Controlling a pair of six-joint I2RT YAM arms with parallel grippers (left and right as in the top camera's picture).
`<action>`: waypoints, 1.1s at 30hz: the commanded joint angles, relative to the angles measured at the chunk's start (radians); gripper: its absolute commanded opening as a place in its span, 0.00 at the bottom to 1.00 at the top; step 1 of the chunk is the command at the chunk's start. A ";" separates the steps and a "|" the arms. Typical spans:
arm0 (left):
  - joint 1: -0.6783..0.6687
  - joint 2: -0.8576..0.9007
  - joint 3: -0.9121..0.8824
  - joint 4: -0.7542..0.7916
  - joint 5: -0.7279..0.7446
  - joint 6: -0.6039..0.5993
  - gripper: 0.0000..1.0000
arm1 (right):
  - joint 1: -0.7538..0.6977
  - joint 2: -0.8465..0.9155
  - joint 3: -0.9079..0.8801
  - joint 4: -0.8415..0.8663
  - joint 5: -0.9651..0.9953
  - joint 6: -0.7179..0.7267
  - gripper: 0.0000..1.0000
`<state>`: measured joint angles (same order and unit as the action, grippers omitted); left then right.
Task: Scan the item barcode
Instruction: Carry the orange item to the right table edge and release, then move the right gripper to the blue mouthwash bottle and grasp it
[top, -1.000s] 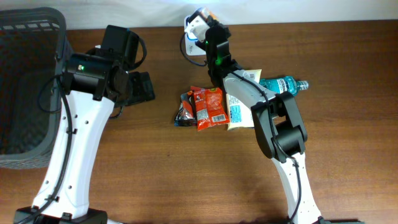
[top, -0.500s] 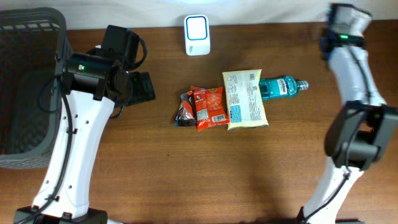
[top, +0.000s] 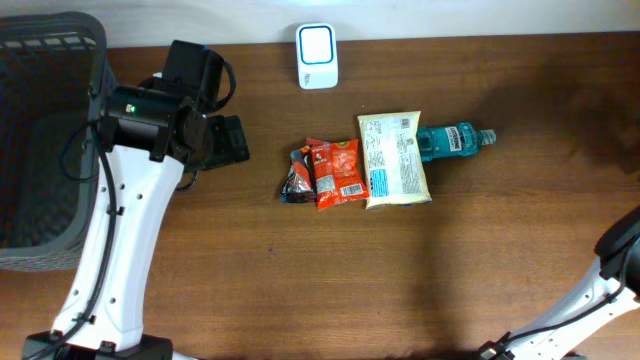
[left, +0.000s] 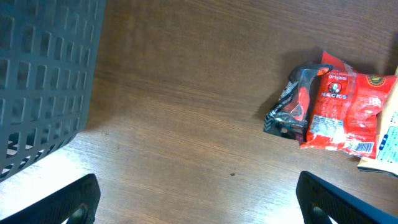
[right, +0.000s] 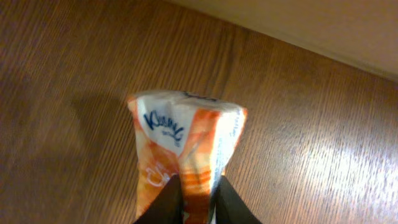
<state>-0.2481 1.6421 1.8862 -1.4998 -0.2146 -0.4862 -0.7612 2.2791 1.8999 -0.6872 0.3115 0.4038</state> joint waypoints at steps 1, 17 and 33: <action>0.004 -0.004 0.003 0.002 -0.011 0.016 0.99 | -0.014 0.018 -0.003 0.015 -0.024 0.009 0.53; 0.004 -0.004 0.003 0.002 -0.011 0.016 0.99 | 0.151 -0.308 0.002 -0.137 -1.243 -0.127 0.99; 0.004 -0.004 0.003 0.002 -0.011 0.016 0.99 | 0.800 -0.168 -0.004 -0.354 -0.178 0.607 0.99</action>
<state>-0.2474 1.6421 1.8862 -1.4994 -0.2150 -0.4862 0.0338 2.0312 1.8999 -1.0378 0.1123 0.8837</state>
